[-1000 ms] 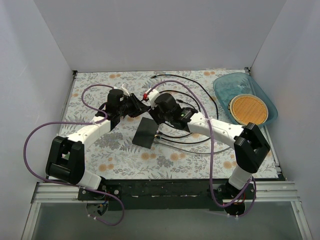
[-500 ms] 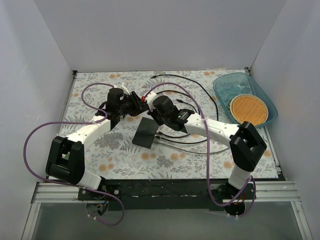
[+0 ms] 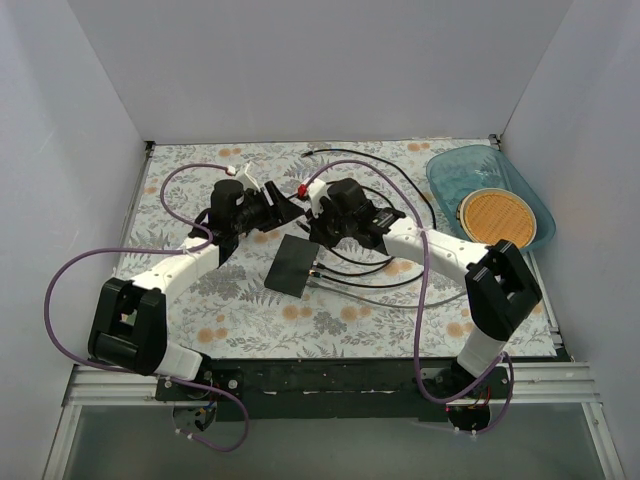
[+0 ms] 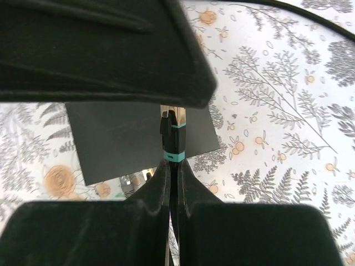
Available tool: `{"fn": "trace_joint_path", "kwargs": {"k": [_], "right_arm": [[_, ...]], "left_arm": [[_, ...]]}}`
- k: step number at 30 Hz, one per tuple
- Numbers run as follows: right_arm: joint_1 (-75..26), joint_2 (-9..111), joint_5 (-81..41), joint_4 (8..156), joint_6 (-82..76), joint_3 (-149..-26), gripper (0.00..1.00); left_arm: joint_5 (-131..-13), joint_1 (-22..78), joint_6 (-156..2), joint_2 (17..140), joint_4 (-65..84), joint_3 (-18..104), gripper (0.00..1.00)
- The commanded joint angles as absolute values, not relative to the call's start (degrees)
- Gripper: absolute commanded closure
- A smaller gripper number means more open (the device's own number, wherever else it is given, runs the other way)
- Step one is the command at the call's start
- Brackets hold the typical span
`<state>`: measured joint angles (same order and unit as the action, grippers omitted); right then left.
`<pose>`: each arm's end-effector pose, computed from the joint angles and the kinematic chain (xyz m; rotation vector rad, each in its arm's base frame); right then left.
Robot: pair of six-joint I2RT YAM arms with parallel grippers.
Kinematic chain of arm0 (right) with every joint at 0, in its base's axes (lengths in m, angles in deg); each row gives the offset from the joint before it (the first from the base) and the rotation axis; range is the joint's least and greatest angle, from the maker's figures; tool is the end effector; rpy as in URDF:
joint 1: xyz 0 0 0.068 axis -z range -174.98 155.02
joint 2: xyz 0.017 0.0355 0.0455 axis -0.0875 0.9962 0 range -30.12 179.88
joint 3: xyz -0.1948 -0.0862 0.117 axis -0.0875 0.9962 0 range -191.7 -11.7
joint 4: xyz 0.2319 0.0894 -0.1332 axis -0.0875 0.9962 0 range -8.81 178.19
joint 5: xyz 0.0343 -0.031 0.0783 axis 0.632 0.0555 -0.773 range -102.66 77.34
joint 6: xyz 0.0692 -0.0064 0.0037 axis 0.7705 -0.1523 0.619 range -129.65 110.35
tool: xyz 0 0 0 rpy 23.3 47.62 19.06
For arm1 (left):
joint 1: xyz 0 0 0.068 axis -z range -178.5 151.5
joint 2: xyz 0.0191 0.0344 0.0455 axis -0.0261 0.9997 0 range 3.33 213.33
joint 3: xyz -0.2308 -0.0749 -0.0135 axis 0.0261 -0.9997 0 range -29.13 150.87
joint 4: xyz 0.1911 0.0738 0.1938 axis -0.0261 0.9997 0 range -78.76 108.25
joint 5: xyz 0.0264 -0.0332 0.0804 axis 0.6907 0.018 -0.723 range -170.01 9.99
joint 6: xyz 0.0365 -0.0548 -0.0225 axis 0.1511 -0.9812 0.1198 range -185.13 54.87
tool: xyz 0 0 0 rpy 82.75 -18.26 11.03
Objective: Insert the plug into the switch port
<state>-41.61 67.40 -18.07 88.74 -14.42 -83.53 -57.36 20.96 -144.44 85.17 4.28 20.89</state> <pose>0.2888 0.3133 0.2116 -1.0019 1.9526 0.5204 0.3320 -0.1405 0.2014 -0.8876 2.1289 -1.4075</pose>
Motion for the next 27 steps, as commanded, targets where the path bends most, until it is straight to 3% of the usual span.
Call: {"fn": "trace_joint_path", "kwargs": {"k": [1, 10, 15, 27], "right_arm": [[-37.97, 64.01, -35.75, 86.47, -13.52, -82.89, 0.99], [-33.30, 63.40, -45.79, 82.95, -10.09, -80.78, 0.99], [-32.51, 63.40, -46.15, 82.42, -8.42, -80.60, 0.99], [-31.19, 62.70, -44.04, 79.17, -5.17, -79.90, 0.99]], "left_arm": [[-53.48, 20.92, -141.51, 81.29, -3.68, 17.90, 0.47], [-50.22, 20.92, -142.04, 80.93, -8.62, 15.96, 0.51], [-46.45, 21.01, -142.21, 82.87, -9.76, 16.75, 0.64], [-43.45, 21.27, -141.07, 84.45, -9.15, 17.72, 0.66]]}}
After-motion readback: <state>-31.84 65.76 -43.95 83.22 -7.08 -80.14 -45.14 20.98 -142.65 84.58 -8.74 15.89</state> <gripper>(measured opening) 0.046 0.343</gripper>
